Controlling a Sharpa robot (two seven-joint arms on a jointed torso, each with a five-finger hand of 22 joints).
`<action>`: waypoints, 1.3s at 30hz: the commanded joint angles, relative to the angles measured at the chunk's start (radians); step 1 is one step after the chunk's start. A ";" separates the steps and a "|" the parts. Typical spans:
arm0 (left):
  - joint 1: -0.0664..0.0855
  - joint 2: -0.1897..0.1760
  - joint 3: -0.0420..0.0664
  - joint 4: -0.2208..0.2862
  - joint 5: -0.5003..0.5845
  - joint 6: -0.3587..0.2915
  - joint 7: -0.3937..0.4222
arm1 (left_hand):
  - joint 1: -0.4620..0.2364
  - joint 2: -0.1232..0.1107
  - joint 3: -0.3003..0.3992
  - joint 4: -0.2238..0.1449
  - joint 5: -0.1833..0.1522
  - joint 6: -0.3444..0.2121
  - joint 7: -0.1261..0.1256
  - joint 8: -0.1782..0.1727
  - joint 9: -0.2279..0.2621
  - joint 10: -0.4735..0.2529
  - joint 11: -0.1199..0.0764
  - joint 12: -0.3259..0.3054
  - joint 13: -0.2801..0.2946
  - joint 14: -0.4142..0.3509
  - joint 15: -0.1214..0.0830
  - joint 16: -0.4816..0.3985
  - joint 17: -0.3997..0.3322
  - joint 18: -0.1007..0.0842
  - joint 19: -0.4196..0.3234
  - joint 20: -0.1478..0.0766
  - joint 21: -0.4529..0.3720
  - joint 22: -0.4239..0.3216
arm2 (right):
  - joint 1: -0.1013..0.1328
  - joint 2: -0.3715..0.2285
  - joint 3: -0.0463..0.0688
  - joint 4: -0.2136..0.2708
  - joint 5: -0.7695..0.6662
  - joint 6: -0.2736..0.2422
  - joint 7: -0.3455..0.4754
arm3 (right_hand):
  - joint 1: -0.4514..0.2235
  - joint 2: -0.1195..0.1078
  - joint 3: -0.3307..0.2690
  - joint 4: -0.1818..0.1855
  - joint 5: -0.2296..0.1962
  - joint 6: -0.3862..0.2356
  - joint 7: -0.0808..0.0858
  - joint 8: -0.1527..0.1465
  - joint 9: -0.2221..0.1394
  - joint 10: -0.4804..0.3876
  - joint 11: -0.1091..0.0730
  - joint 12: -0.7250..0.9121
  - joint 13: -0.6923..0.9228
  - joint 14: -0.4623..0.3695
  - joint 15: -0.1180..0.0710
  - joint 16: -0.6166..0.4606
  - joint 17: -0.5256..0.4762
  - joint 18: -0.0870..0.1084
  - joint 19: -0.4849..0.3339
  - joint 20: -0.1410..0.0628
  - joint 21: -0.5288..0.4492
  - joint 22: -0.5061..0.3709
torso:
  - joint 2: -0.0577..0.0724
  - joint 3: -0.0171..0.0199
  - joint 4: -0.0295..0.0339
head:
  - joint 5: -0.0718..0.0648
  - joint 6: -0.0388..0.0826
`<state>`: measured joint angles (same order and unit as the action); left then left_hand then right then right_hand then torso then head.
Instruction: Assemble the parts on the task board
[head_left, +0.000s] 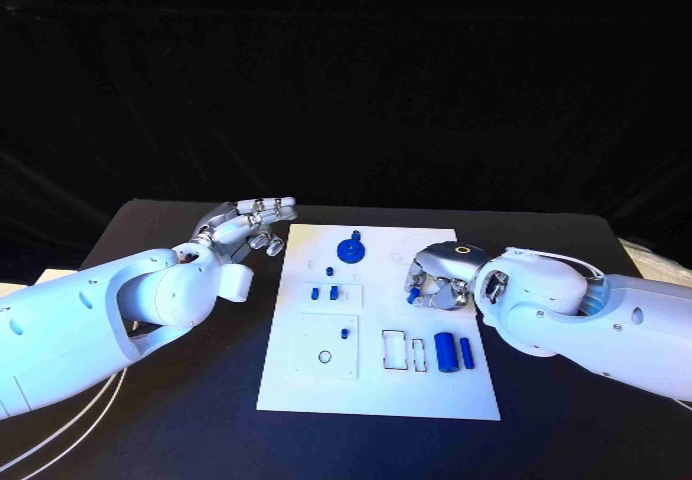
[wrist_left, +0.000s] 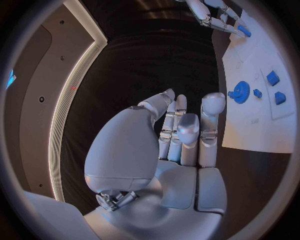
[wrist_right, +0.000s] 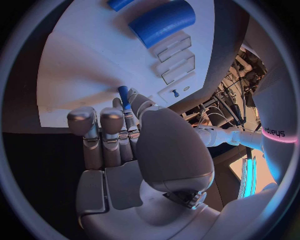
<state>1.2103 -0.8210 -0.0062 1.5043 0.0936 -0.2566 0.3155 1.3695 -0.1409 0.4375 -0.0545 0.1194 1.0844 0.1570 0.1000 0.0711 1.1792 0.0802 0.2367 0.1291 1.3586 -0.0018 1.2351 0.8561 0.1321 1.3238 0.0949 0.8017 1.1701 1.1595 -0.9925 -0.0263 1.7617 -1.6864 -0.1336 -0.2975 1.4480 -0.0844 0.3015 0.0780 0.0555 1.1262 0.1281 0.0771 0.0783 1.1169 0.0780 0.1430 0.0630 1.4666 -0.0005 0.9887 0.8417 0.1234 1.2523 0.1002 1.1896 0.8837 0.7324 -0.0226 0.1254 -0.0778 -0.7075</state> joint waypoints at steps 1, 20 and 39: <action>0.000 0.001 0.001 0.001 -0.003 0.020 0.003 | -0.006 0.001 -0.008 -0.001 -0.001 -0.005 0.003 0.003 -0.001 -0.006 0.001 0.005 0.001 -0.003 0.000 -0.003 0.001 0.012 -0.002 0.003 -0.003 -0.001 | -0.003 0.004 0.000 -0.001 -0.028 0.026 -0.008 | 0.007 0.008 0.014 -0.001 -0.006 0.019 -0.003 0.010 0.003 0.021 -0.005 0.008 0.000 0.004 -0.010 0.015 0.014 0.006 0.014 0.000 0.011 0.016 | 0.000 -0.0001 -0.0014 | -0.001 -0.001; 0.000 0.001 0.001 -0.001 -0.003 0.020 0.002 | -0.004 0.003 -0.008 -0.001 -0.001 -0.005 0.002 0.003 -0.001 -0.007 0.000 0.007 0.002 -0.003 0.000 -0.003 0.001 0.012 -0.002 0.003 -0.004 -0.001 | -0.002 -0.024 0.004 0.047 -0.029 -0.156 -0.021 | 0.015 0.026 0.075 -0.016 -0.007 0.071 -0.017 0.029 0.018 0.105 -0.028 0.000 0.002 0.026 -0.031 0.108 0.111 -0.014 0.070 -0.024 0.082 0.126 | -0.002 -0.0001 -0.0004 | -0.004 -0.007; -0.003 0.005 0.000 0.000 -0.003 0.024 0.000 | -0.002 0.004 -0.008 -0.002 0.000 -0.005 0.002 0.003 -0.001 -0.007 0.000 0.007 0.002 -0.003 0.000 -0.003 0.001 0.012 -0.002 0.003 -0.004 -0.001 | -0.013 0.063 0.007 0.165 0.087 -0.148 0.068 | 0.017 0.019 0.108 -0.036 -0.005 0.056 -0.005 0.017 0.018 0.101 -0.019 -0.027 0.002 0.021 -0.024 0.116 0.113 -0.013 0.064 -0.022 0.085 0.124 | -0.001 0.0002 -0.0019 | 0.028 -0.017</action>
<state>1.2080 -0.8182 -0.0066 1.5032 0.0933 -0.2529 0.3123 1.3695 -0.1409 0.4349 -0.0570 0.1194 1.0844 0.1569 0.1000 0.0711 1.1793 0.0802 0.2406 0.1299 1.3586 -0.0018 1.2351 0.8563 0.1320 1.3238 0.0949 0.8017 1.1703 1.1517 -0.9371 -0.0193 1.9277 -1.5943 -0.2840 -0.2710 1.4572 -0.0723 0.4036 0.0425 0.0465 1.1828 0.1181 0.0992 0.0977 1.2077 0.0616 0.1213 0.0643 1.4666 -0.0217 1.0989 0.9555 0.1234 1.3181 0.0771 1.2706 1.0090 0.7316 -0.0225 0.1227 -0.0554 -0.7207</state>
